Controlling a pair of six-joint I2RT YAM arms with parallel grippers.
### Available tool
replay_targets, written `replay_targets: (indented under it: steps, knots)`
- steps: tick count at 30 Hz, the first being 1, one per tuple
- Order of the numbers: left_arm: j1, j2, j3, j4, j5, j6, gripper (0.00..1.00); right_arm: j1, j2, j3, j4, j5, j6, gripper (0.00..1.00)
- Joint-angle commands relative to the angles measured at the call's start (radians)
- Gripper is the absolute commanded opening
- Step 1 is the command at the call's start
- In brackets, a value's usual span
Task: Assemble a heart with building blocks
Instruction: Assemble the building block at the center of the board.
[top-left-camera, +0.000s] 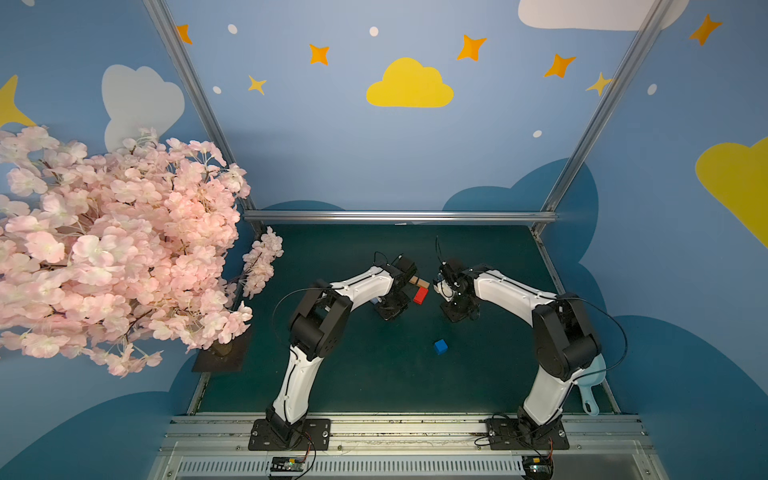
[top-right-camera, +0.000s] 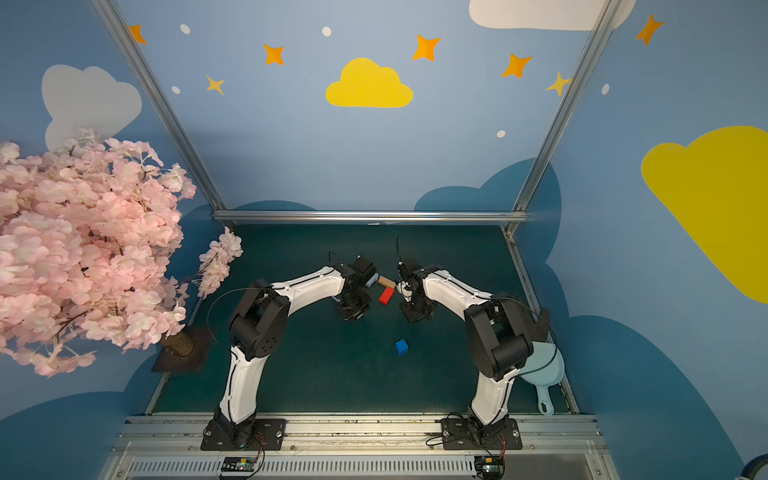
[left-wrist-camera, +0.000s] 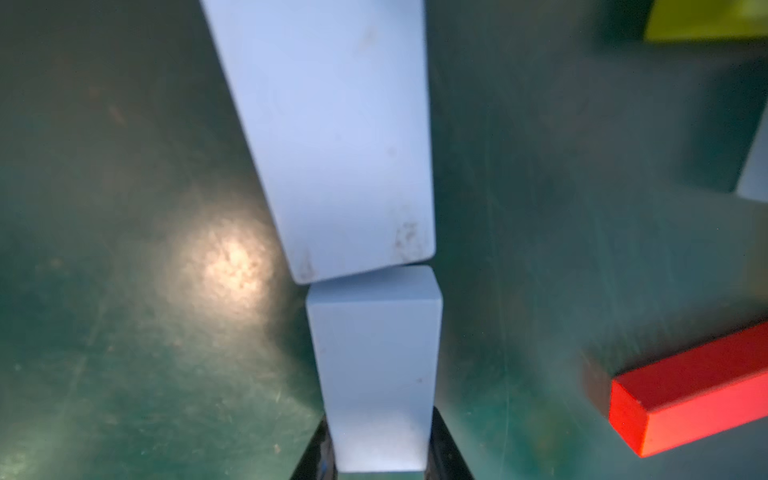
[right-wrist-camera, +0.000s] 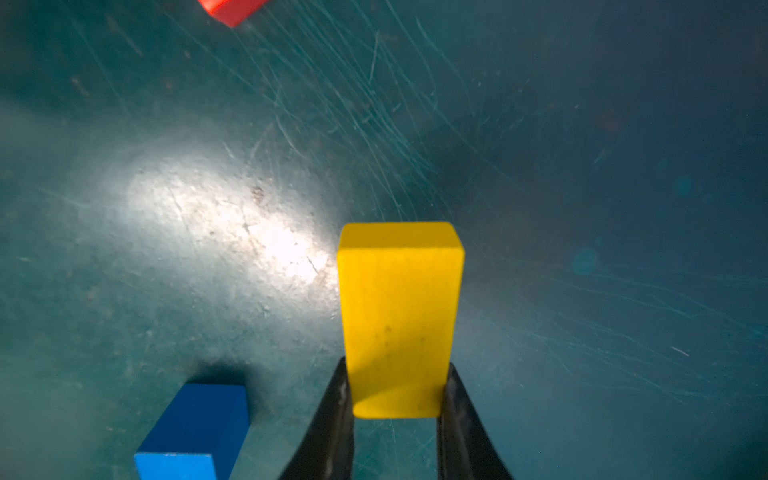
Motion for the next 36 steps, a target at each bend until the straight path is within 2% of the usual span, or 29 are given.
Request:
replay_targets:
  steps: [1,7,10,12,14,18,19,20,26,29,32,36]
  knots:
    - [0.018,0.050,0.000,-0.001,-0.019,0.021,0.18,-0.002,0.007,0.032,-0.007,-0.018,0.018,0.00]
    - [0.023,0.063,0.013,-0.010,-0.011,0.031,0.18,-0.002,0.019,0.040,-0.011,-0.023,0.026,0.00]
    - [0.024,0.070,0.024,-0.023,-0.010,0.039,0.26,-0.001,0.019,0.036,-0.012,-0.021,0.027,0.00]
    - [0.024,0.074,0.031,-0.034,-0.007,0.045,0.38,0.000,0.019,0.033,-0.012,-0.023,0.028,0.00]
    - [0.023,0.073,0.033,-0.046,-0.004,0.054,0.60,-0.001,0.022,0.030,-0.011,-0.026,0.028,0.00]
    - [0.016,0.057,0.026,-0.067,-0.020,0.066,0.78,0.002,0.027,0.033,-0.018,-0.028,0.034,0.00]
    - [0.012,0.051,0.026,-0.071,-0.024,0.072,0.86,0.002,0.025,0.035,-0.019,-0.027,0.037,0.00]
    - [0.008,0.041,0.026,-0.072,-0.030,0.082,1.00,0.002,0.021,0.038,-0.019,-0.026,0.040,0.00]
    - [-0.025,-0.071,0.037,-0.053,-0.092,0.158,1.00,0.002,-0.004,0.072,-0.043,-0.012,0.081,0.00]
    - [-0.038,-0.152,0.034,-0.013,-0.126,0.203,1.00,0.013,-0.004,0.114,-0.061,-0.030,0.154,0.00]
    - [-0.044,-0.228,0.032,-0.017,-0.179,0.246,1.00,0.029,0.014,0.162,-0.075,-0.051,0.283,0.00]
    - [-0.025,-0.341,-0.072,0.023,-0.255,0.249,1.00,0.059,0.060,0.174,-0.058,-0.120,0.555,0.00]
